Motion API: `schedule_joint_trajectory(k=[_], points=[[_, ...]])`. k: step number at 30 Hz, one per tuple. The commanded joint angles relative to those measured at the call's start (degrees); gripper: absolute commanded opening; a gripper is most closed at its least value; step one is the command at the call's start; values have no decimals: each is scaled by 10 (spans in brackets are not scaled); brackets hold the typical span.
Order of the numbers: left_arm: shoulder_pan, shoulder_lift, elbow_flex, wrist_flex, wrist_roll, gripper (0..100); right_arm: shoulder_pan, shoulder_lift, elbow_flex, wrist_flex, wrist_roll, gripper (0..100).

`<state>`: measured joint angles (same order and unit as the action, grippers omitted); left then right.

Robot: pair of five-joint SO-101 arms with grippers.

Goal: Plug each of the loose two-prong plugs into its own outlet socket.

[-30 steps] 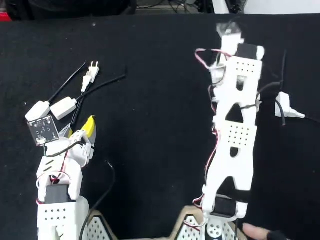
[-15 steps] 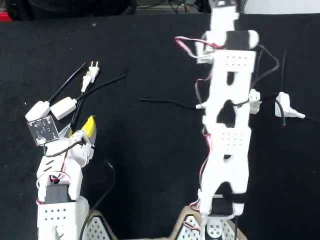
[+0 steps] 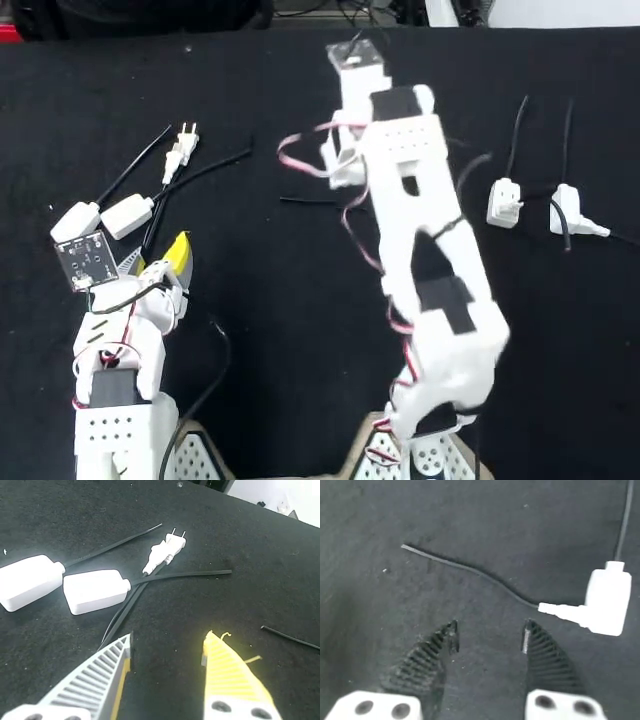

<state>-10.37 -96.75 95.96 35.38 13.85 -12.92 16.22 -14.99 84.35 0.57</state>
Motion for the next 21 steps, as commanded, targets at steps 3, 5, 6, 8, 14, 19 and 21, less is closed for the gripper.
schedule_joint_trajectory(k=[3,5,6,8,14,19,21], points=[[-4,-4,3,-2,2,230,-46,-156,306,-233,-7,184],[-4,-4,3,-1,-16,230,-58,-199,415,-338,-7,184],[-4,-4,2,-1,-27,230,-65,-220,465,-387,-6,184],[-3,-2,-2,9,-43,234,-75,-255,548,-473,-7,183],[-3,0,-86,123,-49,236,-113,-270,673,-651,-11,182],[-41,2,-124,132,-91,236,-151,-270,683,-681,-11,181],[-59,3,-142,142,-91,236,-150,-274,684,-680,-11,181]])
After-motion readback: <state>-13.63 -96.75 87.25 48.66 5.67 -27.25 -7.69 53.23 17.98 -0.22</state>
